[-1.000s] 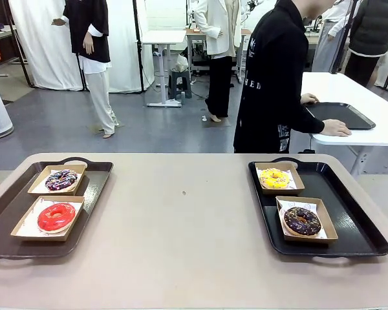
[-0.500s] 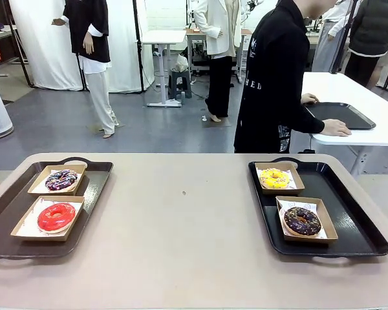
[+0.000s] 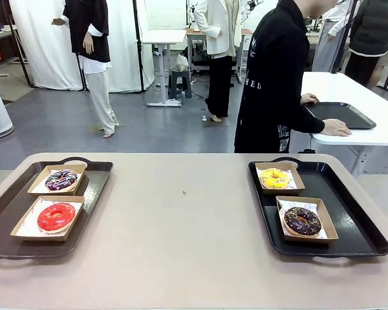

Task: Individually package the donuts and arrange them on the tray.
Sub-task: Place the picked Paper togo box on the Handle tray.

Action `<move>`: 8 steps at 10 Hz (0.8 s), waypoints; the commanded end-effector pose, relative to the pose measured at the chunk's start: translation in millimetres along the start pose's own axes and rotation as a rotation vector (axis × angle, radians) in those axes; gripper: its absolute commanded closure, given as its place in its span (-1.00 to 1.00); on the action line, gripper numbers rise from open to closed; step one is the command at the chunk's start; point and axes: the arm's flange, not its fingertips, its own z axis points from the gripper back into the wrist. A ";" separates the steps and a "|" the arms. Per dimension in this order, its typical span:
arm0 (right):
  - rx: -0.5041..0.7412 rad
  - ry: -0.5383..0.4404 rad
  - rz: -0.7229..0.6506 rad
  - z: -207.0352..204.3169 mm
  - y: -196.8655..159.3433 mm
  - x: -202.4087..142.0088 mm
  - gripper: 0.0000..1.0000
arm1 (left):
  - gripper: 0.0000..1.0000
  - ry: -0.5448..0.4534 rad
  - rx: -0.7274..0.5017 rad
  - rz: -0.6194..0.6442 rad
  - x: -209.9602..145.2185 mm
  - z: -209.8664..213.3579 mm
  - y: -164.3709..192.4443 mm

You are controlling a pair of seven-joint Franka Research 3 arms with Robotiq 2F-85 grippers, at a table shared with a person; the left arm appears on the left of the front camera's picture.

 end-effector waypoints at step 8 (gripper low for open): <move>0.006 0.000 0.000 -0.1 0.9 -0.1 -1.00 | -0.81 -0.002 -0.018 -0.020 -2.2 2.7 0.7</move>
